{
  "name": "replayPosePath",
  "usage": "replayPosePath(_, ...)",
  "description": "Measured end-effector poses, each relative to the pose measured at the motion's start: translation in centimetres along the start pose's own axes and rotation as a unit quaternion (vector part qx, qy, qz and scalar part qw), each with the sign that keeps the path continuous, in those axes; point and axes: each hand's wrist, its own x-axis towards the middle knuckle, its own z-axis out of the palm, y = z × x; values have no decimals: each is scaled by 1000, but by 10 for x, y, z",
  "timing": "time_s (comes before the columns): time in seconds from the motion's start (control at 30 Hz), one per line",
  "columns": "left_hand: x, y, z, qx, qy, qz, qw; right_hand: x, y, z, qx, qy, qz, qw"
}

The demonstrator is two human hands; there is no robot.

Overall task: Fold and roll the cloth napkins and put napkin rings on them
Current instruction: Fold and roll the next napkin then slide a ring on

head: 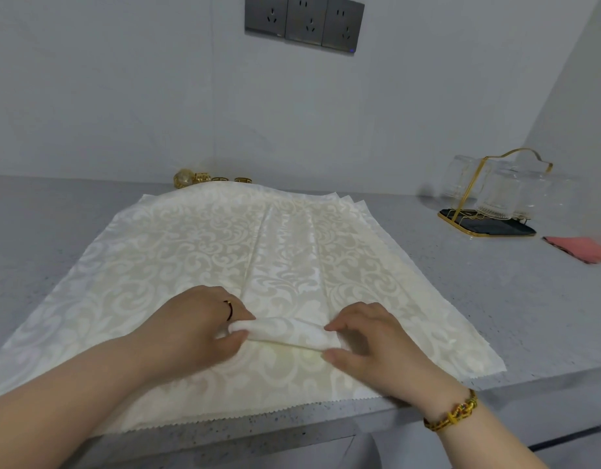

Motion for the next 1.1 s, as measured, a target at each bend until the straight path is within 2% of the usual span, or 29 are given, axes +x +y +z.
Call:
replayPosePath(0.1,8,-7,0,-158,-61,-135,976,9,1,-3,51,-6,37,998)
replayPosePath(0.17,16,-14,0,-206,-76,-182,958,20,1,-4,69,-10,55,996)
replayPosePath(0.3,32,-18,7,-231,-66,-230,943,37,-1,0,48,-2,113,992)
replayPosePath(0.43,32,-14,7,-165,-46,-253,952,45,-7,4,6,18,144,989)
replayPosePath(0.53,28,-14,7,-105,21,-227,968,47,-8,9,-40,81,131,987)
replayPosePath(0.6,23,-12,10,-82,43,-156,983,47,-9,14,-91,163,41,982)
replayPosePath(0.63,21,-11,11,-44,55,-94,993,46,-8,16,-104,189,-8,976)
replayPosePath(0.7,18,-12,9,4,26,-9,1000,42,-4,18,-118,173,-98,973)
replayPosePath(0.77,15,-16,7,3,-18,1,1000,35,1,18,-124,130,-122,976)
replayPosePath(0.83,12,-20,11,20,-59,-19,998,27,5,14,-127,98,-119,980)
replayPosePath(0.9,17,-20,14,41,-62,-7,997,25,3,8,-86,64,-95,990)
replayPosePath(1.03,26,-13,12,-6,-10,-43,999,31,3,7,0,69,-20,997)
replayPosePath(1.1,26,-8,7,-31,-21,-78,996,31,1,3,42,69,12,997)
